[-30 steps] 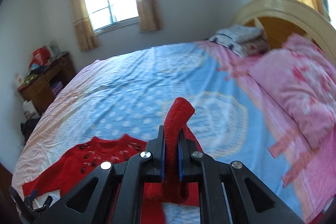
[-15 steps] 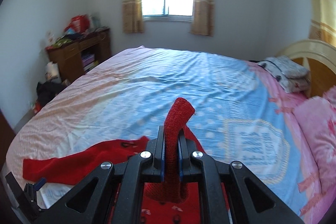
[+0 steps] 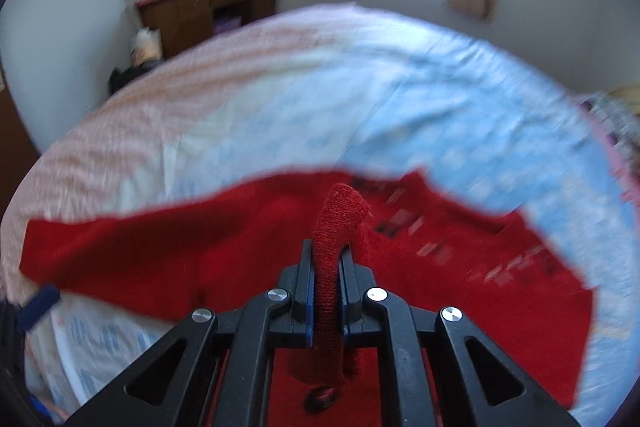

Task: Fold small clothes
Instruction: 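Lift the sleeve with the right tool and lay it across the sweater body, then grasp the other sleeve near the shoulder with the left tool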

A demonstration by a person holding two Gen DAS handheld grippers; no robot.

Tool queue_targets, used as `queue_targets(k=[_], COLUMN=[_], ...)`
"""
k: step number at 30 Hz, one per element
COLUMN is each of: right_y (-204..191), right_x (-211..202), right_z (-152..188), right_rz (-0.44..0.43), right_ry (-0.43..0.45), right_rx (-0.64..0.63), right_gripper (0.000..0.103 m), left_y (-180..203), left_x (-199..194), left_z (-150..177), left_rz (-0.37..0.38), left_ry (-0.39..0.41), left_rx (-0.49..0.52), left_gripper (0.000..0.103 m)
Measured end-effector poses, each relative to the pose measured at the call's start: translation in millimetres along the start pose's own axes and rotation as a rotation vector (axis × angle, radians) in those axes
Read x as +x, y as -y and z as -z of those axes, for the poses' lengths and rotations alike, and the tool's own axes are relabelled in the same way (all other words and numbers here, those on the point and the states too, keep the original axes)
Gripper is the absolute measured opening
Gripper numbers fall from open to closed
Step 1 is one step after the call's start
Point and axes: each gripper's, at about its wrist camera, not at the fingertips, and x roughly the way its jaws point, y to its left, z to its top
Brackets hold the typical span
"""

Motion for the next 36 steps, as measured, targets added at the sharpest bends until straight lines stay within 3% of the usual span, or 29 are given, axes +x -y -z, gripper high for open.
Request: queue_targets(k=[2,3,4,8,13,16,19,25,28,31,33,35,36], right_y=[5,12,18,62,125,150,168,187,186,183,182,183,184], right_x=[10,9,4,-36,-85,-107,-120,-122,-119,-122,-124,-126,-125], right_z=[10,18,22,53,120,156,184,213,214,216,220,221,222], right_rz=[-0.044,-0.064,-0.072,-0.112,0.047,0.119,0.145,0.154,0.147,0.156,0.162,0.167,0.168], right_ry=[-0.036,-0.041,-0.033,0.015,0.004,0.007,0.041,0.093,0.093,0.113,0.126,0.136,0.136], right_rx=[0.017,0.035,0.049,0.136,0.196,0.221,0.253,0.347,0.330,0.312,0.312,0.318,0.323], right_gripper=[0.028,0.052,0.062,0.062,0.062,0.062,0.062,0.062,0.062,0.062,0.062,0.062,0.062], left_y=[1,2,5,11,31,45,60,84,84,78,74,75,75], left_x=[1,1,2,-2,-7,-3,19,67,91,108,103,92,87], left_z=[2,4,5,8,-3,-21,-39,-43,-38,-29,-27,-26,-26], left_rz=[0.002,0.002,-0.002,0.031,0.153,0.162,0.156,0.168,0.121,0.123,0.135,0.120,0.108], left_ry=[-0.003,0.002,0.001,-0.005,0.002,0.046,0.026,-0.086,-0.147,-0.213,-0.180,-0.146,-0.134], left_rx=[0.002,0.013,0.023,0.028,0.069,0.130,0.176,0.223,0.193,0.155,0.125,0.144,0.157], left_gripper=[0.103,0.103,0.103,0.103,0.103,0.103,0.102,0.084,0.079,0.048,0.038,0.017,0.013])
